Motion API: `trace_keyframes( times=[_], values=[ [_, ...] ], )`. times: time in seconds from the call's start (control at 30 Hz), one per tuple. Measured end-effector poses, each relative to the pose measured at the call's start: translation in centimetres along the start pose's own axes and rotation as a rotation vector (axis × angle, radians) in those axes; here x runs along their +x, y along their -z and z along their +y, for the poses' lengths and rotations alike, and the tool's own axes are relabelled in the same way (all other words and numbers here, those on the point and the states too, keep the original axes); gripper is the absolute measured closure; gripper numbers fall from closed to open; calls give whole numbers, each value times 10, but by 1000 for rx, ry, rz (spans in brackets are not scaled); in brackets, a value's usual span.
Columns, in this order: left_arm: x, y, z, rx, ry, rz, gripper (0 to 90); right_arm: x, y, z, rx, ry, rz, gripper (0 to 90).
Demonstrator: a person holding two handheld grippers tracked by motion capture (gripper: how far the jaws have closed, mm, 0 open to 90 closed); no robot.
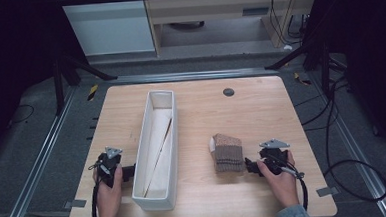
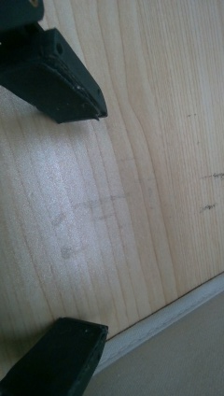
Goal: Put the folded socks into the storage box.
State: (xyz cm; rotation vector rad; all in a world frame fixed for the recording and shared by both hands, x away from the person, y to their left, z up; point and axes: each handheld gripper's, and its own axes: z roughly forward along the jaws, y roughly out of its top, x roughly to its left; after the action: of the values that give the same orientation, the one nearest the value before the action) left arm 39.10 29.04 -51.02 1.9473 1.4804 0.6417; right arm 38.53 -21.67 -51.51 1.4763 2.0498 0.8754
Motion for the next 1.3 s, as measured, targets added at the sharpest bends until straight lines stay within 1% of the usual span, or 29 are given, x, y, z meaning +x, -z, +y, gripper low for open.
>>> trace_keyframes(
  times=[0.13,0.2,0.27,0.4,0.43,0.47,0.5,0.53,0.57,0.6,0.63,0.67,0.7,0.73,0.77,0.8,0.83,0.9,0.93,0.97,1.0,1.07,1.13,1.17,1.2,1.3],
  values=[
    [0,0,0,0,0,-3,0,0,0,0,0,0,0,5],
    [0,0,0,-1,-1,-3,0,0,1,0,-2,-7,8,8],
    [1,0,0,0,-3,-6,0,0,1,-1,-4,0,6,9],
    [0,1,-1,-1,-7,-8,0,1,3,-2,-8,5,16,40],
    [1,1,-1,0,-9,-10,0,2,4,-1,-3,2,32,64],
    [1,1,-1,0,-10,-11,0,1,7,0,-1,15,43,73],
    [1,1,-1,-1,-11,-12,0,2,10,1,0,10,51,72],
    [1,1,-1,-1,-13,-14,0,2,13,2,-7,21,56,79],
    [2,1,-2,0,-17,-18,0,3,22,4,1,15,79,87],
    [2,1,-2,0,-17,-18,0,3,22,4,1,15,79,87],
    [2,2,-2,0,-18,-18,0,5,27,6,8,20,87,87],
    [2,2,-2,1,-19,-18,0,8,37,10,16,64,92,88],
    [2,2,-2,0,-19,-18,0,8,37,10,16,64,92,88],
    [2,2,-2,0,-19,-18,0,10,42,13,5,87,96,91],
    [2,3,-3,0,-20,-20,0,14,52,18,-8,114,111,96],
    [2,3,-3,0,-20,-20,0,14,52,18,-8,114,111,96],
    [2,3,-3,0,-20,-20,0,16,56,21,-11,132,117,97],
    [1,4,-4,-1,-19,-19,0,21,63,24,-7,157,132,110],
    [1,4,-4,0,-22,-20,0,24,66,26,-1,176,137,112],
    [2,4,-4,1,-22,-20,0,28,70,29,7,204,150,123],
    [2,4,-5,0,-22,-21,0,28,70,29,7,204,150,123],
    [2,5,-5,0,-22,-22,0,33,72,32,13,234,153,125],
    [1,5,-5,-1,-21,-21,0,37,75,36,9,250,159,129],
    [2,5,-5,-1,-21,-22,0,39,79,39,4,255,162,131],
    [2,5,-5,-1,-21,-22,0,39,79,39,4,255,162,131],
    [2,5,-5,-1,-21,-22,0,42,84,47,13,267,179,123]
  ],
)
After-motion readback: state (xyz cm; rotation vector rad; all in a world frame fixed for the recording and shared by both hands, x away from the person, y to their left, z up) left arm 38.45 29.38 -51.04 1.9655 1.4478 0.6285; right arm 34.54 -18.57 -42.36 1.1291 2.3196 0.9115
